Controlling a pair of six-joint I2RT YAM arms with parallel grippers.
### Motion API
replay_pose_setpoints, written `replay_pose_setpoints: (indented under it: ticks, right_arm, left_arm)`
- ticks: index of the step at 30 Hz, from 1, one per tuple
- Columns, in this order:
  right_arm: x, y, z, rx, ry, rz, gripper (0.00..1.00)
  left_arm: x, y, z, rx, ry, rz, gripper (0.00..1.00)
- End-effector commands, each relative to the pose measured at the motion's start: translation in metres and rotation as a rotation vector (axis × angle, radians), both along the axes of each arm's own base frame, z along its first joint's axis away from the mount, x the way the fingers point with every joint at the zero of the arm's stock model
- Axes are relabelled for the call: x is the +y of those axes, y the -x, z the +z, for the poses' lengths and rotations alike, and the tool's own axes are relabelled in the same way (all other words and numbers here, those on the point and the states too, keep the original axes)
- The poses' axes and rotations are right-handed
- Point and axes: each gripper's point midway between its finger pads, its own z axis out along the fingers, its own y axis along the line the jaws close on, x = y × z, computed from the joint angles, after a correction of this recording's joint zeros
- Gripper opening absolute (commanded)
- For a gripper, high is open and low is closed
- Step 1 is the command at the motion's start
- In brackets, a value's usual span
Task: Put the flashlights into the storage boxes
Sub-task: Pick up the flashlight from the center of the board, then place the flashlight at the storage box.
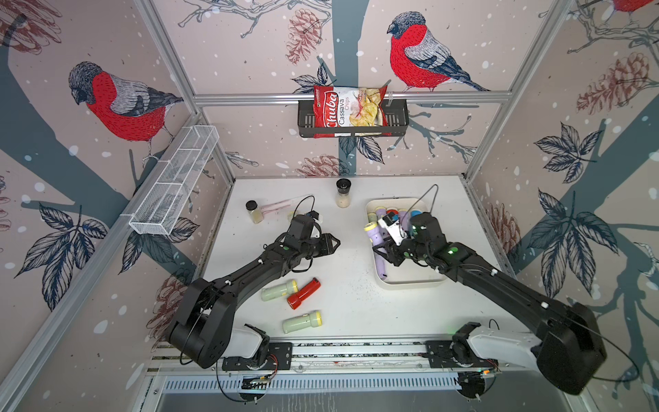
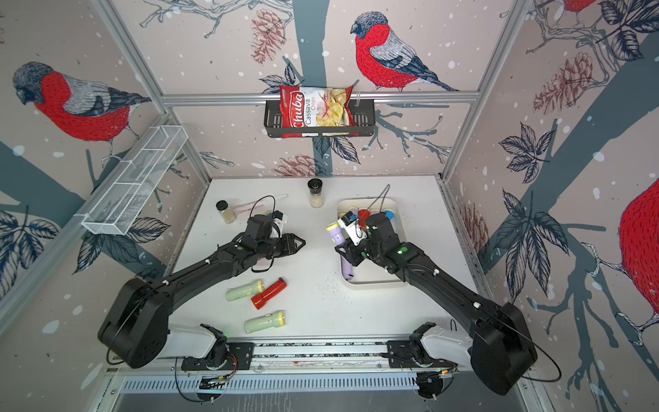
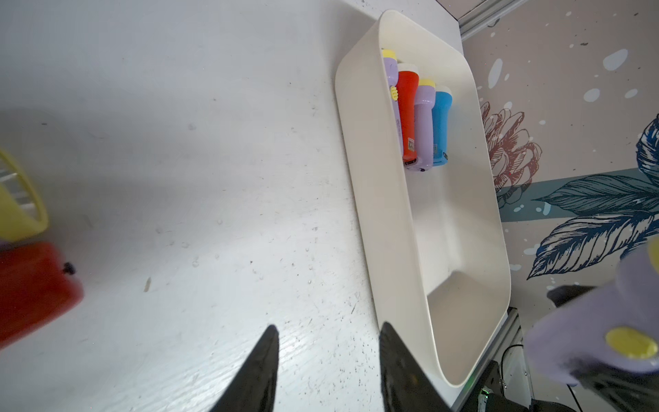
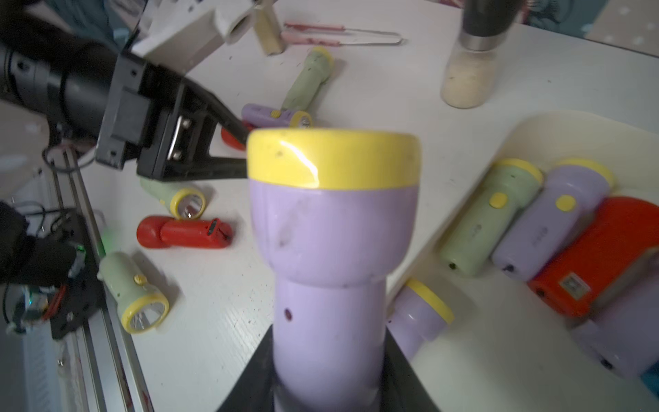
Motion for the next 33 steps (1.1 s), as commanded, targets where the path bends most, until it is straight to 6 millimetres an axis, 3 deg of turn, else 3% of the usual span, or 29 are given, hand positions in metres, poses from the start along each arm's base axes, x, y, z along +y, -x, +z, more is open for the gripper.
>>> replay_pose_setpoints:
  ticks: [1,9,13,24,33]
  right_arm:
    - [-0.016,-0.015,0.005,0.139,-0.148,-0.167,0.23]
    - [-0.080,-0.023,-0.045,0.422,-0.206,-0.427,0.24]
    - [-0.096,-0.017,-0.069,0.520,-0.179,-0.474,0.25]
    - [-0.057,-0.004,-0.097,0.637,-0.139,-0.298,0.34]
    - [-0.053,-0.009,-0.117,0.712,-0.128,-0.335,0.37]
  left_arm:
    - [-0.015,-0.007,0.011,-0.047,0.017,-0.033,0.46]
    - [-0.042,-0.010,0.000,-0.021,0.048,-0.103,0.46]
    - [-0.050,-0.011,-0.003,-0.018,0.046,-0.123,0.46]
    - [-0.054,-0.012,-0.006,-0.012,0.052,-0.130,0.46]
    - [-0.054,-0.011,-0.006,-0.015,0.047,-0.135,0.46]
